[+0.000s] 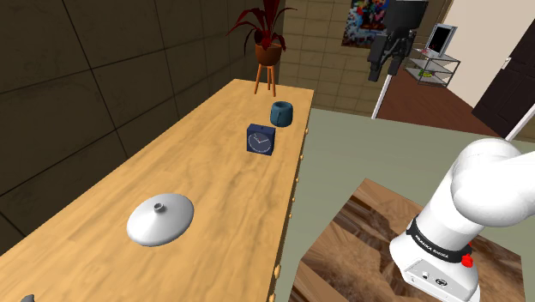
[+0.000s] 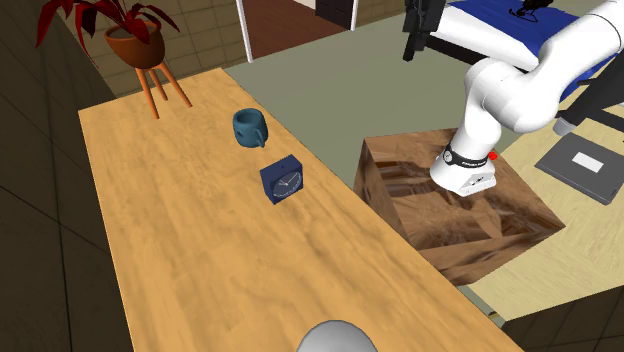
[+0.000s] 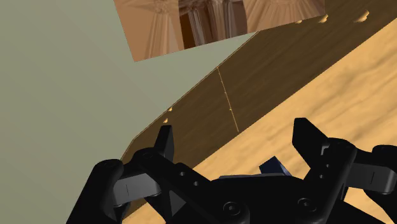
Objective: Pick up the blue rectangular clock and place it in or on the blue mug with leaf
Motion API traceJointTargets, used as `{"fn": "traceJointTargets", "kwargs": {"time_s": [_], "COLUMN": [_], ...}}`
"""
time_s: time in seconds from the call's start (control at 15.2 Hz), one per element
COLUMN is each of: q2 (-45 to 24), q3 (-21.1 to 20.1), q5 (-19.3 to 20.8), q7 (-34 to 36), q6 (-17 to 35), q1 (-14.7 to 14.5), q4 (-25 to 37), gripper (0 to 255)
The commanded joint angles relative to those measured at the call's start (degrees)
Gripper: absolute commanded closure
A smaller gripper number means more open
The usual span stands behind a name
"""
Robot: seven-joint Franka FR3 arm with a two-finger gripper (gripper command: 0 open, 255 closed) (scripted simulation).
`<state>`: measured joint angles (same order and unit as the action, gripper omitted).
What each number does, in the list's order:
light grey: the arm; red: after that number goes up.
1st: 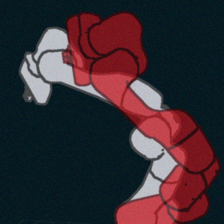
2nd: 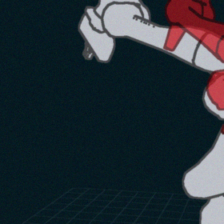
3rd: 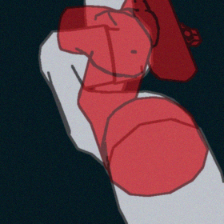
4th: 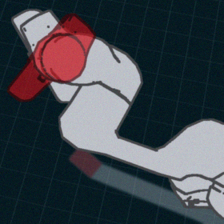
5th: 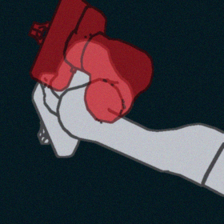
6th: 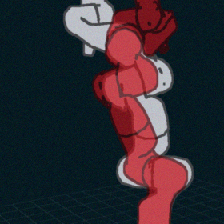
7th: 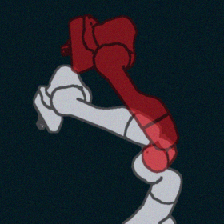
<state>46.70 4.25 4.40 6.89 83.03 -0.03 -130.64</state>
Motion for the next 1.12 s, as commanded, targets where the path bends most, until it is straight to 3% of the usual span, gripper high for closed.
{"fn": "traceJointTargets", "kwargs": {"time_s": [0.0, 0.53, 1.06], "q2": [0.0, -12.1, -27.0], "q3": [0.0, 1.3, 1.9], "q5": [0.0, -0.2, -1.4], "q7": [0.0, -4.6, -9.6], "q6": [0.0, 14.5, 26.9], "q1": [0.0, -3.0, -5.8], "q4": [0.0, -1.9, 1.0], "gripper": [0, 0, 0]}}
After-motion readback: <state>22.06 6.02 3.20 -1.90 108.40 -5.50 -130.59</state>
